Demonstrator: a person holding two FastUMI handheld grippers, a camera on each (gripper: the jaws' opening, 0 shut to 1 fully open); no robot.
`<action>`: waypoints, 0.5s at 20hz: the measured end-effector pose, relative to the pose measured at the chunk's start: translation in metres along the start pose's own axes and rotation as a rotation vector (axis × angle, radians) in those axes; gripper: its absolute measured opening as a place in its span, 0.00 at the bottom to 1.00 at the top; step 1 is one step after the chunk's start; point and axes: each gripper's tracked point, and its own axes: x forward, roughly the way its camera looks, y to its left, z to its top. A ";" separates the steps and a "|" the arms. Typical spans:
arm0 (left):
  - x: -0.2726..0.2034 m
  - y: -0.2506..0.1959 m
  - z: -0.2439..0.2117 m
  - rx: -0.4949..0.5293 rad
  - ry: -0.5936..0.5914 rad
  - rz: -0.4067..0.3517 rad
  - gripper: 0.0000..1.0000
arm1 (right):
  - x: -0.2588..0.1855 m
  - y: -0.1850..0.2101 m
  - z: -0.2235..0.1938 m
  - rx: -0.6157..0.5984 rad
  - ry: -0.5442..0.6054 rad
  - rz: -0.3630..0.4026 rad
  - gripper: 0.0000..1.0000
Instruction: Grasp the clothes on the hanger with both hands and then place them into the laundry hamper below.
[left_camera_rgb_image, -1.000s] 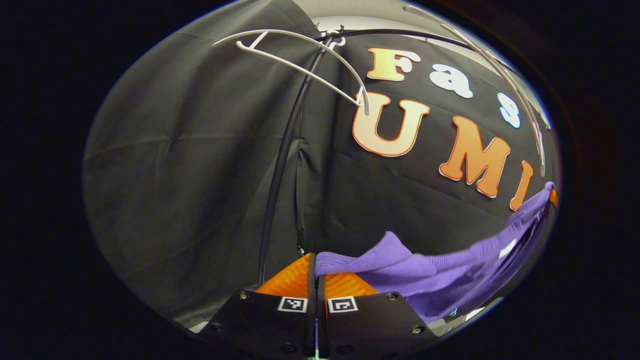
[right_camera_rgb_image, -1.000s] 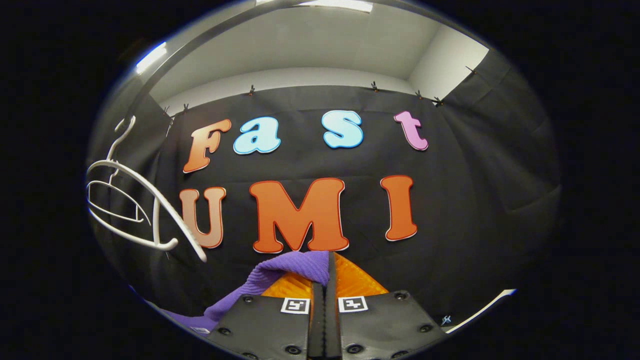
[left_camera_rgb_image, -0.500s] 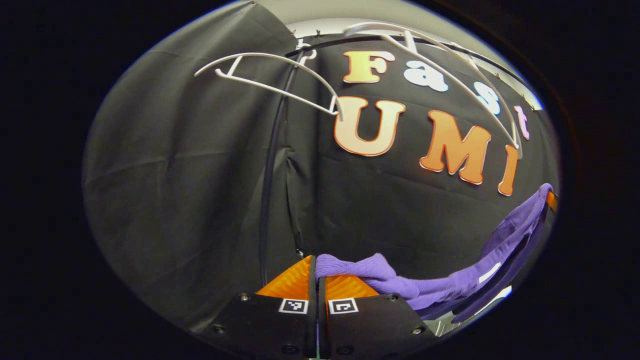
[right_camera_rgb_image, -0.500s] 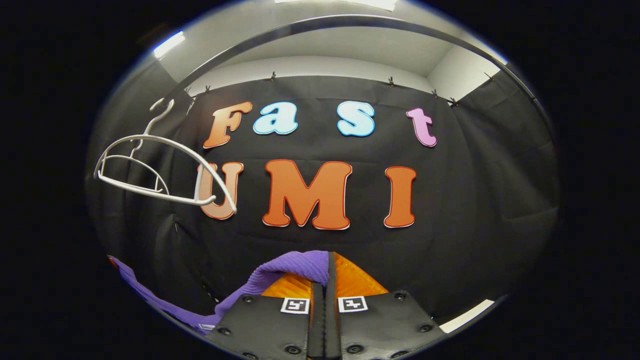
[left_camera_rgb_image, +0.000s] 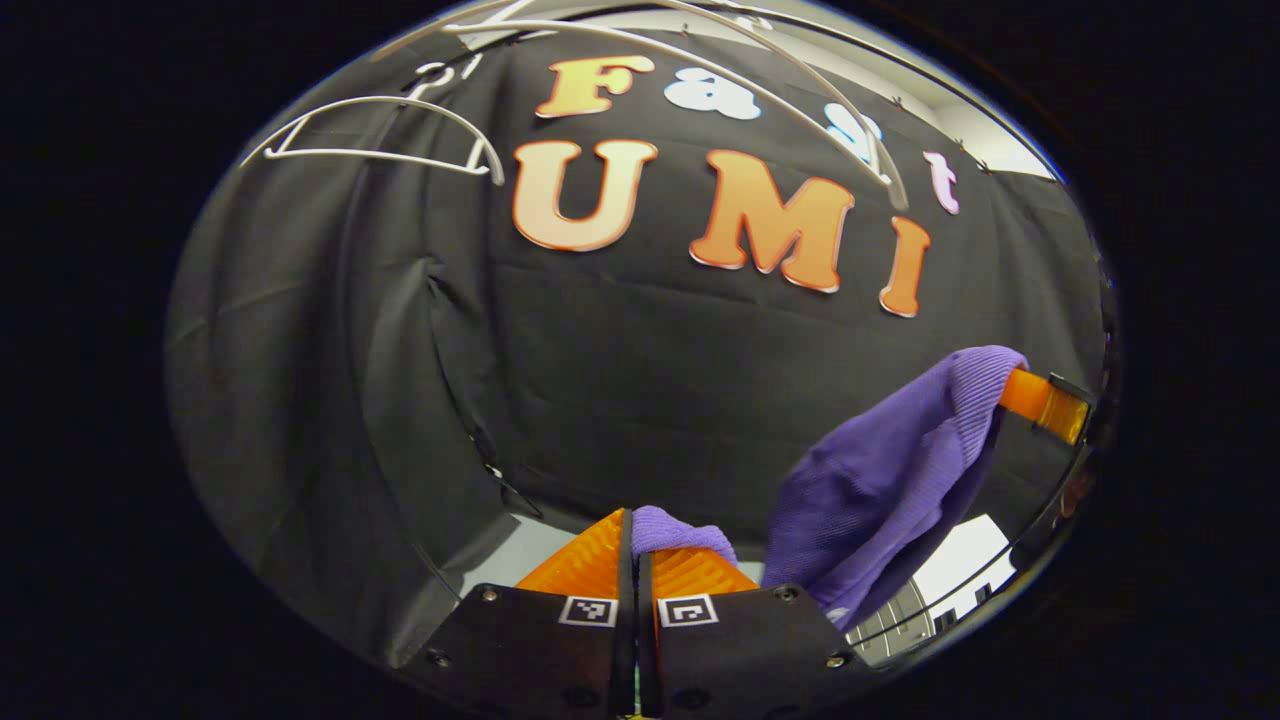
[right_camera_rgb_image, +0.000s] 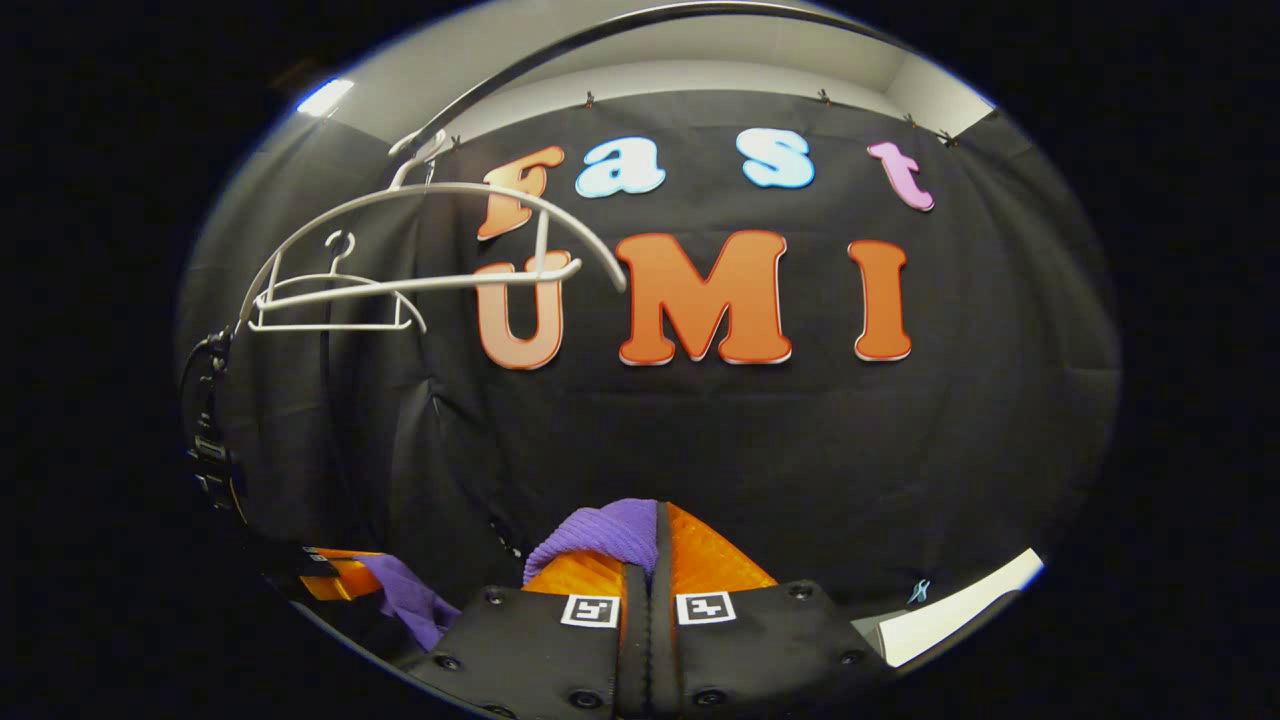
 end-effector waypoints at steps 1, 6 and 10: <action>0.002 -0.010 -0.009 -0.021 0.026 -0.020 0.02 | 0.000 0.005 -0.018 0.005 0.045 0.011 0.08; 0.005 -0.039 -0.063 -0.095 0.180 -0.046 0.02 | 0.000 0.016 -0.104 0.109 0.294 0.012 0.08; 0.005 -0.057 -0.105 -0.140 0.320 -0.057 0.02 | -0.003 0.010 -0.154 0.133 0.449 0.001 0.08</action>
